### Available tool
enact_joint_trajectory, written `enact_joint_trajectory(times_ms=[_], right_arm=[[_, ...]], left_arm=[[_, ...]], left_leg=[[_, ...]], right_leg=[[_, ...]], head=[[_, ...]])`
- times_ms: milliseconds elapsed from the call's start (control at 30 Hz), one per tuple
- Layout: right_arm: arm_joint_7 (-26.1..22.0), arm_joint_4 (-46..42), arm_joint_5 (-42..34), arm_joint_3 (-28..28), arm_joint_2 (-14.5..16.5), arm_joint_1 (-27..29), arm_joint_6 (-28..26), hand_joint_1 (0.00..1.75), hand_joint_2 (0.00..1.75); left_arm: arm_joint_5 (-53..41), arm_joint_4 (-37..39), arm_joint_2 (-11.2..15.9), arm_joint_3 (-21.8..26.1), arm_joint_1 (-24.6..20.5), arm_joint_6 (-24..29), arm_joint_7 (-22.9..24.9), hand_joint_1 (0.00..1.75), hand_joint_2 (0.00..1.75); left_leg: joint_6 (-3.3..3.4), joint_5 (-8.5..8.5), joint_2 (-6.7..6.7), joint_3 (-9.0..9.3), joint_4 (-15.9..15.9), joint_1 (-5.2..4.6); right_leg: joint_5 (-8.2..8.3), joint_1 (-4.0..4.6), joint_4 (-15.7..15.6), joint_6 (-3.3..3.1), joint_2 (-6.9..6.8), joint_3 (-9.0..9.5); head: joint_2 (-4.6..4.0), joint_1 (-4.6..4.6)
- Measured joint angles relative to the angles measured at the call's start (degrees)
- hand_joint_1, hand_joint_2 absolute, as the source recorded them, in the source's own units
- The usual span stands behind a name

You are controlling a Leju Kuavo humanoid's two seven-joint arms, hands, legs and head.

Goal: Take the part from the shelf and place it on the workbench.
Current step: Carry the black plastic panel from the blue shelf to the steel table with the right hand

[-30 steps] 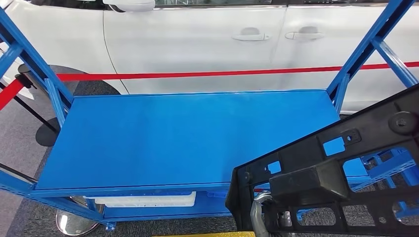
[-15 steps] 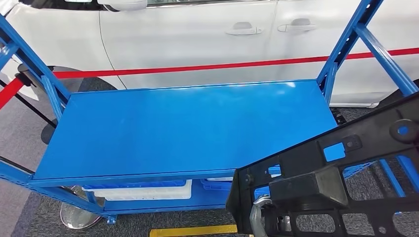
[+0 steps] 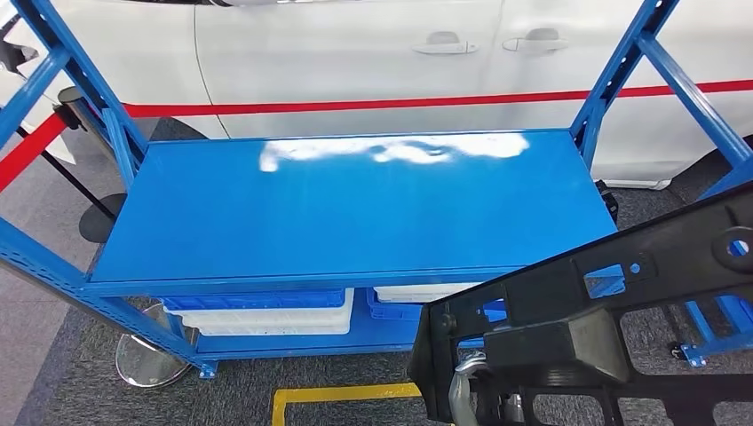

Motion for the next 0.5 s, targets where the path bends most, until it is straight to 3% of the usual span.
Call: enact_joint_trajectory(times_ms=[33, 100, 167, 233, 267, 333, 400, 433, 467, 500], right_arm=[[0.0, 0.0, 0.0, 0.0, 0.0, 0.0, 0.0, 1.75, 1.75], [0.0, 0.0, 0.0, 0.0, 0.0, -0.1, 0.0, 1.75, 1.75], [0.0, 0.0, 0.0, 0.0, 0.0, -0.1, 0.0, 1.75, 1.75], [-0.1, 0.0, 0.0, 0.0, 0.0, -0.1, 0.0, 1.75, 1.75], [-0.1, 0.0, 0.0, 0.0, 0.0, -0.1, 0.0, 1.75, 1.75], [0.0, 0.0, 0.0, 0.0, 0.1, -0.2, 0.0, 1.75, 1.75], [0.1, 0.0, 0.0, 0.0, 0.1, -0.1, -0.1, 1.75, 1.75], [0.2, 0.0, 0.0, 0.0, 0.1, -0.2, -0.2, 1.75, 1.75], [0.3, 0.0, 0.0, 0.0, 0.0, -0.1, -0.3, 1.75, 1.75], [0.4, 0.0, 0.0, 0.0, 0.0, -0.1, -0.4, 1.75, 1.75]], left_arm=[[0.0, 0.0, 0.0, 0.0, 0.0, 0.0, 0.0, 0.0, 1.75], [0.0, 0.0, 0.0, 0.0, 0.0, 0.0, 0.0, 0.0, 1.75], [0.0, -0.1, 0.0, 0.1, 0.0, 0.0, 0.0, 0.0, 1.75], [0.0, -0.1, 0.0, 0.1, 0.1, 0.0, 0.0, 0.0, 1.75], [0.0, -0.1, 0.0, 0.1, 0.2, 0.0, 0.0, 0.0, 1.75], [0.0, -0.1, 0.1, 0.2, 0.3, 0.0, 0.1, 0.0, 1.75], [0.0, -0.2, 0.2, 0.2, 0.3, -0.2, 0.1, 0.0, 1.75], [-0.1, -0.2, 0.2, 0.2, 0.3, -0.3, 0.1, 0.0, 1.75], [-0.1, -0.3, 0.3, 0.2, 0.3, -0.4, 0.1, 0.0, 1.75], [-0.2, -0.3, 0.3, 0.2, 0.3, -0.5, 0.1, 0.0, 1.75]], left_leg=[[-0.25, 0.3, -0.02, -0.73, 0.4, 0.06], [-0.9, 0.81, -0.12, -1.81, 1.3, -0.01], [-1.77, 1.5, -0.17, -2.28, 1.6, -0.11], [-2.59, 1.69, -0.22, -2.63, 1.7, 0.08], [-2.85, 0.52, -0.24, -3.1, 2.5, 0.22], [-3.12, -4.67, -0.28, -4.78, 7.4, 0.44], [-3.2, -9.36, -0.29, -6.29, 14.4, 0.45], [-3.15, -9.77, -0.29, -6.25, 16.7, 0.42], [-3.0, -8.83, -0.29, -5.36, 17.2, 0.38], [-2.7, -7.06, -0.3, -3.37, 15.5, 0.27]], right_leg=[[1.08, -0.21, -3.6, 0.06, 0.02, 3.0], [0.85, -0.15, -11.0, -0.15, 0.15, 8.22], [-0.03, 0.26, -13.9, -0.83, 0.27, 9.69], [0.74, 0.31, -14.1, -1.95, 0.1, 8.93], [1.29, 0.32, -14.2, -2.6, -0.03, 8.42], [2.52, 0.42, -14.3, -3.54, -0.27, 7.05], [3.76, 0.83, -14.2, -3.88, -0.34, 5.43], [4.38, 1.05, -14.1, -3.93, -0.37, 4.56], [4.94, 1.25, -14.0, -3.95, -0.39, 3.71], [5.47, 1.43, -13.8, -3.94, -0.4, 2.86]], head=[[0.0, 0.01], [0.0, 0.0], [0.0, -0.02], [-0.01, 0.02], [-0.01, -0.08], [-0.01, -0.35], [-0.01, -0.56], [-0.01, -0.57], [-0.01, -0.57], [0.0, -0.58]])
